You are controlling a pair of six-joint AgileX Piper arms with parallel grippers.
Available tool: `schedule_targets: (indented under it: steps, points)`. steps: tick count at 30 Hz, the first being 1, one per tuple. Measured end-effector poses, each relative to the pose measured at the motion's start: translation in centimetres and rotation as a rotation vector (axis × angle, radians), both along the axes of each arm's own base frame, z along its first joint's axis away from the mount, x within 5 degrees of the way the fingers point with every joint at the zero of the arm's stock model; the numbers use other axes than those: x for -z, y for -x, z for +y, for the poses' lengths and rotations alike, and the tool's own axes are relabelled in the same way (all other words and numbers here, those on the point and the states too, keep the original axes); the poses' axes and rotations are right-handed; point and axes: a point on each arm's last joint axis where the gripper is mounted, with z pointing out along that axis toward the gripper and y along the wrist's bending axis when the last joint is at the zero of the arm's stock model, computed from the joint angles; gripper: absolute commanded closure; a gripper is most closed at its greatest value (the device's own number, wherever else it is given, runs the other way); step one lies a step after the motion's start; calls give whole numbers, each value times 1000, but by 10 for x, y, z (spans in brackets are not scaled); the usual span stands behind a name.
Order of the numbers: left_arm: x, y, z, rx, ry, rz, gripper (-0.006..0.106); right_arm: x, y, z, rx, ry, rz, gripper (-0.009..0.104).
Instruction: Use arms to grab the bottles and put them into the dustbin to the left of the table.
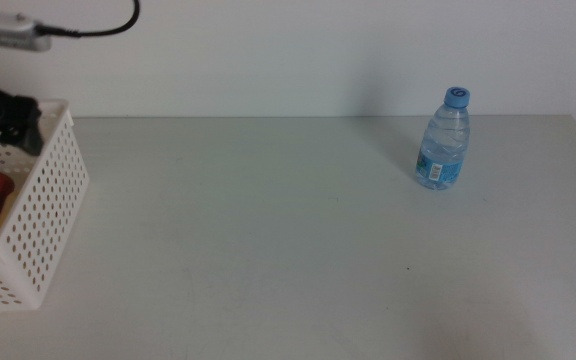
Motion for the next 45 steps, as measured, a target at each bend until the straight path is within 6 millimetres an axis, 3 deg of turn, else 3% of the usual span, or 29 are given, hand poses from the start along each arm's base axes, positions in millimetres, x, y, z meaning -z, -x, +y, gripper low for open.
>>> schedule_targets:
  steps: [7,11,15,22,27,34,38,45]
  points:
    - [-47,30,-81,355,90,-278,10,0,0,0,0,0,0,29]
    - [-41,62,-114,473,143,-390,13,0,0,0,0,0,0,29]
    - [-33,90,-130,508,197,-457,13,0,0,0,0,0,0,29]
    - [-18,120,-141,556,239,-442,13,0,0,0,0,0,0,29]
    - [-23,136,-152,620,204,-452,13,0,0,0,0,0,0,29]
    - [-33,156,-161,517,201,-487,13,0,0,0,0,0,0,29]
    - [-40,168,-153,466,239,-528,13,0,0,0,0,0,0,29]
    - [-51,212,-121,446,279,-656,13,0,0,0,0,0,0,29]
